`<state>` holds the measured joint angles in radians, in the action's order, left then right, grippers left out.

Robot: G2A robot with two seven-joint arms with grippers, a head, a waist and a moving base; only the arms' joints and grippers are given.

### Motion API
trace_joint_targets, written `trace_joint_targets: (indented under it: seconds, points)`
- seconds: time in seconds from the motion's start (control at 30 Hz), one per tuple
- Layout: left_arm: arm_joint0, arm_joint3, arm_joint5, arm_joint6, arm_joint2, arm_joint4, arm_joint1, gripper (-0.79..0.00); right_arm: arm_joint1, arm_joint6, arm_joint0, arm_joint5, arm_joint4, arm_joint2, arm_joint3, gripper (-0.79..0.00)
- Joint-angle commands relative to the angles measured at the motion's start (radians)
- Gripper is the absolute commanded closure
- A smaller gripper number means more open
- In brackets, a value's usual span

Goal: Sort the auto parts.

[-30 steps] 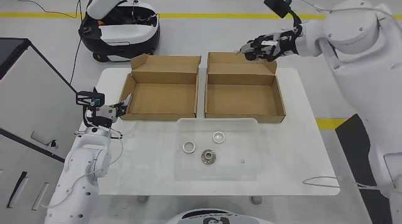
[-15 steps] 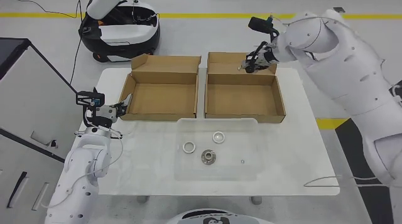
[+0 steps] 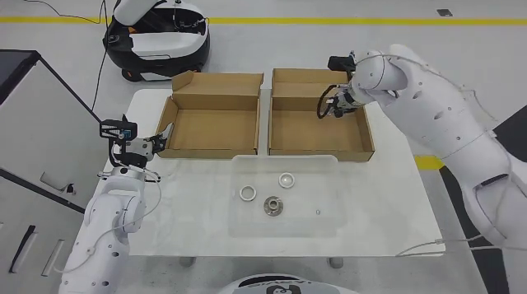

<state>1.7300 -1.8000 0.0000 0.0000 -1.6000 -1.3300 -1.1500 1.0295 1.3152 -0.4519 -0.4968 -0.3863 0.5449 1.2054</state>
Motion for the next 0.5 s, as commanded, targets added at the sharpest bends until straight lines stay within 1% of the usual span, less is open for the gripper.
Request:
trace_joint_targets:
  seconds: [0.0, 0.23, 0.47]
  points:
    - [0.000, 0.000, 0.000, 0.000, 0.000, 0.000, 0.000, -0.785, 0.008, 0.002, -0.001, 0.002, -0.012, -0.014, -0.022, 0.000]
    - [0.000, 0.000, 0.000, 0.000, 0.000, 0.000, 0.000, -0.785, 0.034, -0.013, -0.007, 0.000, -0.081, -0.060, -0.095, 0.000]
    - [0.000, 0.000, 0.000, 0.000, 0.000, 0.000, 0.000, -0.785, 0.058, -0.031, -0.022, 0.004, -0.090, -0.074, -0.159, 0.000]
